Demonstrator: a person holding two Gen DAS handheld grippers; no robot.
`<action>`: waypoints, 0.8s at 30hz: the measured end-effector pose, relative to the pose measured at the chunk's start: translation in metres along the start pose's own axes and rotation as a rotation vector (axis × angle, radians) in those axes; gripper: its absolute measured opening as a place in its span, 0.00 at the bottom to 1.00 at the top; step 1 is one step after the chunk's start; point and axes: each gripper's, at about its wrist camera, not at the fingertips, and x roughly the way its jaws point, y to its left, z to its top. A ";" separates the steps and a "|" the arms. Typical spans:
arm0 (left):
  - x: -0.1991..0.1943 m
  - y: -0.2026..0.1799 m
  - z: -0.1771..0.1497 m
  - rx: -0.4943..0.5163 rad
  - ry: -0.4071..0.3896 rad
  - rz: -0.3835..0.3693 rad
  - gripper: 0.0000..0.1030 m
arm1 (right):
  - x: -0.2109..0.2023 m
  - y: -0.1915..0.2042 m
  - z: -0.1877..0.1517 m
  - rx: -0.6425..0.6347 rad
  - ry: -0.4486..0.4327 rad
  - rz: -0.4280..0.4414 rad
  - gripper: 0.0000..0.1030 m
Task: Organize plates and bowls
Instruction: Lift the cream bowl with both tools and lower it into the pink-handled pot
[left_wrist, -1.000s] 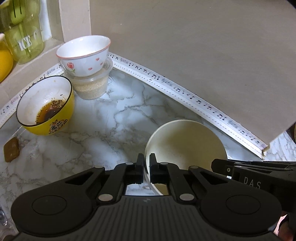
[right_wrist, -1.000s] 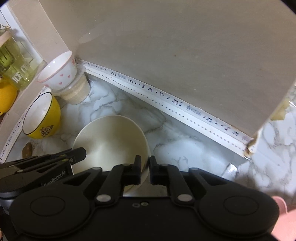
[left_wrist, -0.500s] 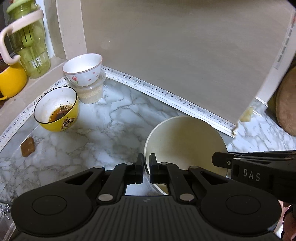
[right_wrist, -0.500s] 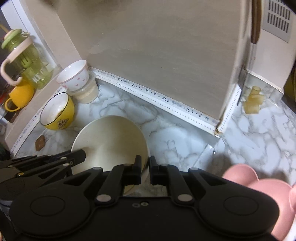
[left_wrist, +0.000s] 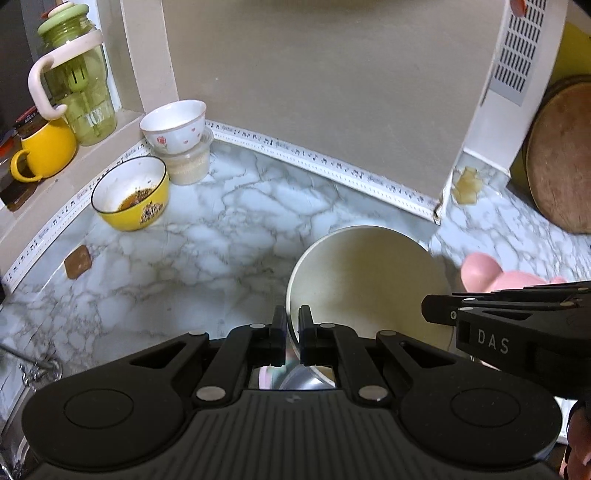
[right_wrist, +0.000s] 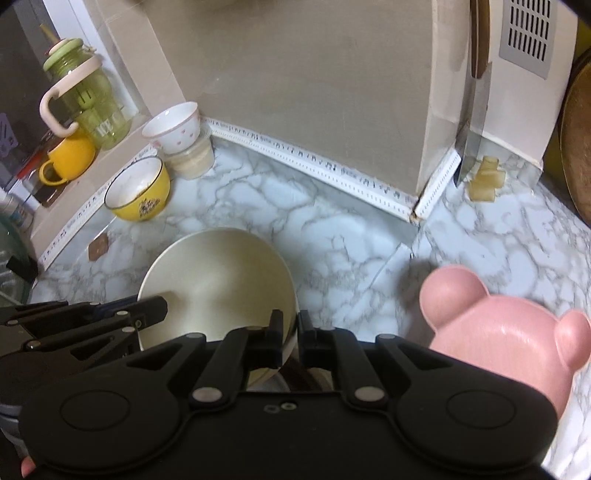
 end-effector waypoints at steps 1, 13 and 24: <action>-0.002 0.000 -0.003 0.000 0.002 0.000 0.05 | -0.001 0.001 -0.004 -0.002 0.004 -0.001 0.08; -0.011 0.003 -0.037 -0.003 0.040 -0.004 0.05 | -0.004 0.006 -0.038 -0.009 0.055 0.018 0.08; -0.006 0.003 -0.054 0.011 0.079 -0.003 0.05 | 0.004 0.008 -0.056 -0.007 0.106 0.018 0.08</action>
